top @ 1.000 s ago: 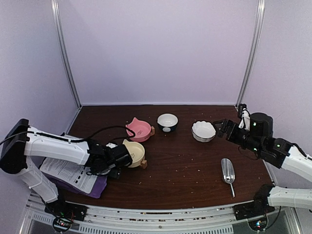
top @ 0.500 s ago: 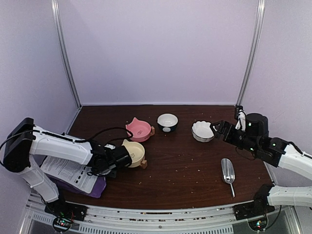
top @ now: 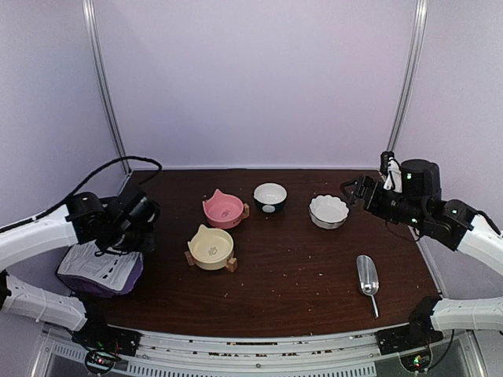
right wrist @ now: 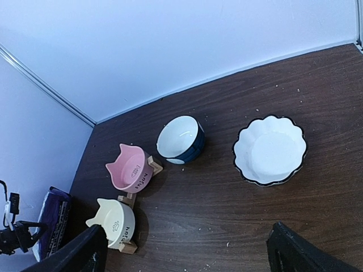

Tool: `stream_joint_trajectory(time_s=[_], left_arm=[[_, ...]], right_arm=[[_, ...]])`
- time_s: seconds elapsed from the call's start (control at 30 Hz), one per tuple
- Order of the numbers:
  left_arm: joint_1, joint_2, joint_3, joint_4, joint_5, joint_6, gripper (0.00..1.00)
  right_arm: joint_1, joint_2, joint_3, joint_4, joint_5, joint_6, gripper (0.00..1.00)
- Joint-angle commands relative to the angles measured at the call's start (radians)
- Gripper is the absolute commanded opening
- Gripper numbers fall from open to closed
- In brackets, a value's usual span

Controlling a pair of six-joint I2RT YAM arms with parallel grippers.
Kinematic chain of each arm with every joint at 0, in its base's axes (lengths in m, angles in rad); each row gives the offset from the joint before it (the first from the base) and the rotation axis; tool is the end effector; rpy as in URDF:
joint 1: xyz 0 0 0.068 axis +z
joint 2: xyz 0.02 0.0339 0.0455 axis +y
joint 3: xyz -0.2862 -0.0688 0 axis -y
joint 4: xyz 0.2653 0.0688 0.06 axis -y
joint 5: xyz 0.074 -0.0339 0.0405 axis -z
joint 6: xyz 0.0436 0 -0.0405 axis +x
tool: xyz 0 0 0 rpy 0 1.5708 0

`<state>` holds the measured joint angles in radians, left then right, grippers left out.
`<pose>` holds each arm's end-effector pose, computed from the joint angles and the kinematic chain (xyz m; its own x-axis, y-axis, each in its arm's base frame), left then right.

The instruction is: Serve the pet food

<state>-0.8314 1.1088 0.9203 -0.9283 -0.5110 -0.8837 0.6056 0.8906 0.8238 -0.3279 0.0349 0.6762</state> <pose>0.1596 -0.1433 0.2782 -0.7706 -0.1557 -0.6180 -0.1510 0.9867 -0.0603 0.1795 0.1224 0.3330 -0.5861 0.3550 -0.7284 -0.2252 0.7922 0.5672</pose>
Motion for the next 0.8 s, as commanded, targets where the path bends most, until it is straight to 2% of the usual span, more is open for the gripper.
stream_joint_trajectory(time_s=[0.0, 0.1, 0.27, 0.77], left_arm=[[0.044, -0.149, 0.072, 0.152, 0.221, 0.205, 0.0], [0.048, -0.17, 0.107, 0.193, 0.313, 0.276, 0.0], [0.049, -0.123, 0.179, 0.256, 0.431, 0.314, 0.0], [0.043, 0.068, 0.258, 0.548, 0.726, 0.223, 0.0]], right_arm=[[0.003, 0.031, 0.093, -0.147, 0.015, -0.02, 1.0], [0.002, 0.044, 0.108, -0.148, 0.037, -0.044, 1.0], [0.002, 0.028, 0.128, -0.129, 0.034, -0.046, 1.0], [0.003, -0.014, 0.112, -0.126, 0.033, -0.008, 1.0]])
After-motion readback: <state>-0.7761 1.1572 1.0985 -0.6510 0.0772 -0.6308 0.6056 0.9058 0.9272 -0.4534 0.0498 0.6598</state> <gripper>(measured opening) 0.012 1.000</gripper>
